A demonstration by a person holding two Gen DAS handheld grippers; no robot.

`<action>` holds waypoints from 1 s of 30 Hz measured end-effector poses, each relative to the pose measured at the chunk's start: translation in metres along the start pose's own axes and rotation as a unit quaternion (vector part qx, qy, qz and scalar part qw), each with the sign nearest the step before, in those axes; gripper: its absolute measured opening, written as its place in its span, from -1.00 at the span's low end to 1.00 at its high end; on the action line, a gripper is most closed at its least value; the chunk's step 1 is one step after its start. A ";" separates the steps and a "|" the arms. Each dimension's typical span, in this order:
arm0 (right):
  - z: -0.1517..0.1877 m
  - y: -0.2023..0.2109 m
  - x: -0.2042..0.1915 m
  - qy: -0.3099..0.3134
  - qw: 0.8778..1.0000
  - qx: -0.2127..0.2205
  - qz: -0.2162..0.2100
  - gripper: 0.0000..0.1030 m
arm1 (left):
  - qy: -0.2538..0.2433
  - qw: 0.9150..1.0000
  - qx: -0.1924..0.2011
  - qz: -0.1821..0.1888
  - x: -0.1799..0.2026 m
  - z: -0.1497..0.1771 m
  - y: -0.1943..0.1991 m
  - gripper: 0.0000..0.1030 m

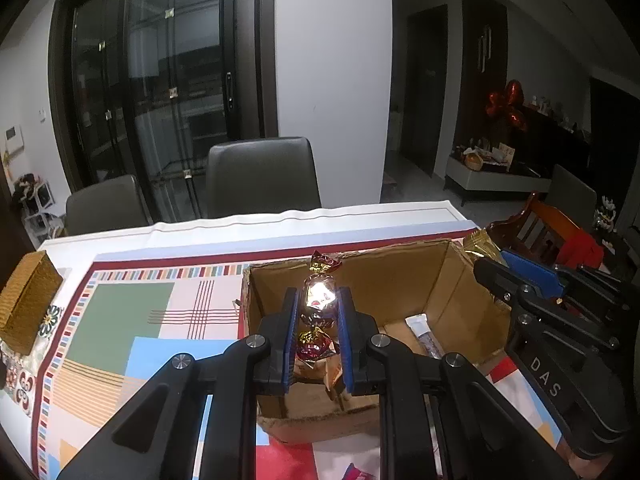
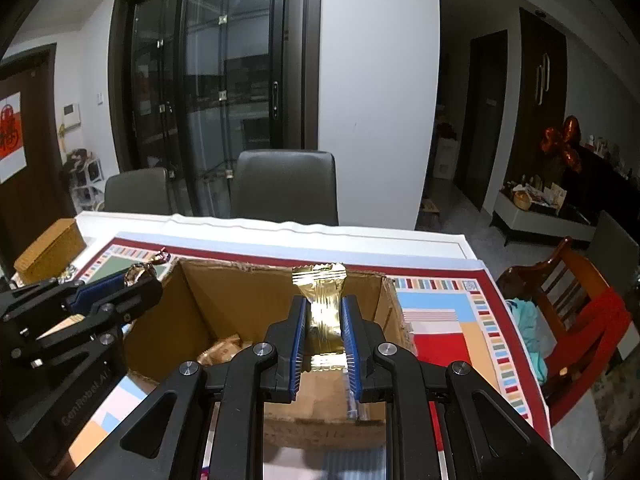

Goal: Organize snacks
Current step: 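Open the left gripper over the box while the right gripper releases the gold candy inside, then withdraw both grippers from the box back toward the remaining snacks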

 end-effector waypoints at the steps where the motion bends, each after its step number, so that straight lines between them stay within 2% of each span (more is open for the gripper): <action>1: 0.001 -0.003 0.001 -0.001 1.000 -0.004 0.001 -0.63 | 0.000 1.000 -0.001 0.001 -0.001 0.000 -0.002 -0.63; 6: 0.004 -0.017 0.003 -0.003 1.000 -0.018 -0.001 -0.62 | 0.001 1.000 -0.006 0.006 -0.001 0.001 -0.006 -0.62; 8: 0.005 -0.020 0.004 -0.005 1.000 -0.019 -0.005 -0.62 | -0.001 1.000 -0.003 0.004 -0.001 0.001 -0.005 -0.44; 9: 0.005 -0.020 0.005 -0.005 1.000 -0.019 -0.005 -0.58 | -0.002 1.000 -0.002 0.000 -0.001 0.001 -0.005 -0.25; 11: 0.004 -0.020 0.007 -0.005 1.000 -0.018 0.001 -0.21 | -0.003 1.000 0.000 0.000 0.000 0.001 -0.003 -0.19; 12: 0.004 -0.017 0.007 -0.006 1.000 -0.014 0.005 0.11 | -0.003 1.000 -0.002 -0.002 -0.001 0.001 -0.003 -0.18; 13: 0.004 -0.014 0.008 -0.007 1.000 -0.007 0.008 0.27 | -0.003 1.000 -0.003 -0.002 -0.001 0.001 -0.003 -0.12; 16: 0.005 -0.009 0.010 -0.005 1.000 0.000 0.015 0.29 | 0.002 1.000 -0.001 -0.009 -0.004 0.002 -0.001 0.12; 30: 0.004 0.013 0.004 -0.001 1.000 0.013 0.019 0.29 | 0.016 0.999 -0.007 -0.028 -0.017 0.009 0.015 0.20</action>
Point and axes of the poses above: each gripper's, at about its wrist camera, not at the fingertips, and y roughly against the way its jaws point, x to its right, z to its underside, the point moved 4 cm from there along -y, roughly the way its jaws point, and after that the axes turned 13 degrees about -z, right-handed, at the moved point
